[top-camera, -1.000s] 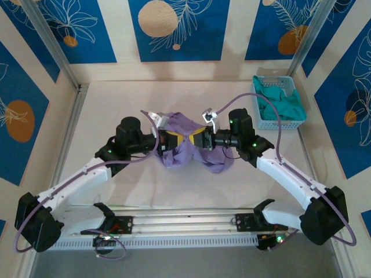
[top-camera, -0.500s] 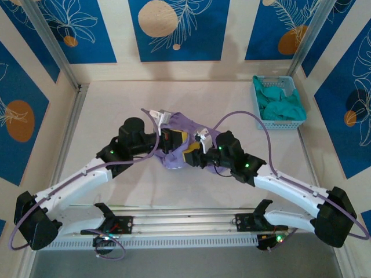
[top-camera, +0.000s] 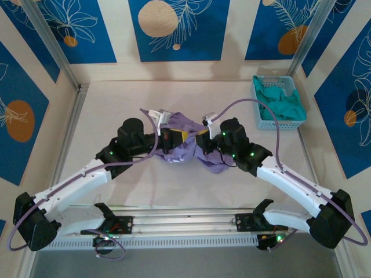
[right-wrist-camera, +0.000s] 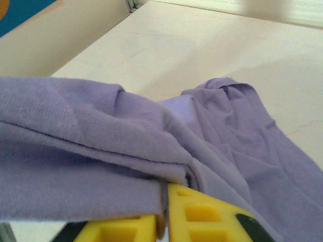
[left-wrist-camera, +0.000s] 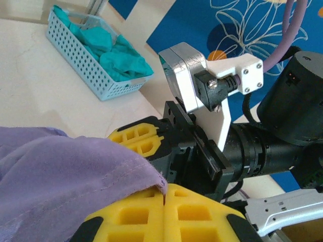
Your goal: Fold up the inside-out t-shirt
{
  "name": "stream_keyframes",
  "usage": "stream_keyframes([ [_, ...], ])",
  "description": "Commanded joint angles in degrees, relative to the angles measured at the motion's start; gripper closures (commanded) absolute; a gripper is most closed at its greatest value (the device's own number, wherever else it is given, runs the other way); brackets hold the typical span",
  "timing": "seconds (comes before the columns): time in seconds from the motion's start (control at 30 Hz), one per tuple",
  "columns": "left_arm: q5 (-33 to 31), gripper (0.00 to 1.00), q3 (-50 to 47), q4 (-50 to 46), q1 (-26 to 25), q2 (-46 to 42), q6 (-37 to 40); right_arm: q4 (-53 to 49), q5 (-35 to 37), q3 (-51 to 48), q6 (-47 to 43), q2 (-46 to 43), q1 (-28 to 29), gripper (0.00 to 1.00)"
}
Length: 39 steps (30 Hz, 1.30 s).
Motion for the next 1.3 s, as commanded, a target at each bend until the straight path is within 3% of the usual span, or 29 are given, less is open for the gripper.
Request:
stream_keyframes([
  [0.0, -3.10, 1.00, -0.48, 6.36, -1.71, 0.61, -2.59, -7.98, 5.55, 3.65, -0.48, 0.75, -0.17, 0.81],
  [0.17, -9.71, 1.00, 0.10, 8.38, -2.94, 2.64, -5.43, -12.32, 8.74, 3.46, 2.85, -0.99, 0.54, 0.74],
  [0.5, -12.87, 1.00, 2.78, 9.41, -5.02, 6.50, -6.88, 2.62, 5.79, -7.89, 7.73, -8.97, 9.55, 0.46],
  [0.53, -12.99, 1.00, 2.83, 9.49, -5.12, 6.69, -6.88, 4.29, 6.60, -8.70, 8.15, -8.94, 10.44, 0.39],
  [0.6, -13.19, 1.00, 3.14, 9.45, -5.46, 7.02, -6.87, 8.11, 8.73, -10.18, 8.56, -8.54, 12.38, 0.32],
  [0.8, -13.59, 1.00, 3.42, 9.50, -5.92, 7.16, -6.92, 14.01, 18.68, -11.58, 11.44, -4.81, 13.82, 0.29],
  [0.87, -13.85, 1.00, 3.27, 9.32, -5.99, 6.73, -6.80, 14.47, 21.88, -11.37, 12.34, -3.37, 12.79, 0.31],
  [0.93, -14.10, 1.00, 3.10, 9.32, -5.97, 6.43, -6.71, 16.45, 19.35, -11.61, 12.26, -2.13, 10.59, 0.34],
  [1.0, -14.33, 1.00, 2.94, 9.26, -5.92, 6.24, -6.57, 18.38, 14.15, -11.97, 11.50, -1.39, 8.13, 0.53],
  [1.03, -14.76, 1.00, 3.08, 8.89, -5.91, 6.08, -6.36, 19.19, 10.72, -12.17, 10.55, -1.43, 6.92, 0.64],
  [1.1, -16.26, 1.00, 3.25, 7.23, -5.83, 5.59, -5.75, 20.52, 3.15, -12.89, 8.38, -2.32, 4.51, 0.78],
  [1.27, -17.99, 1.00, 3.48, 3.54, -2.99, 4.95, -5.78, 22.70, -21.61, -15.15, 5.68, -5.55, -4.15, 0.92],
])
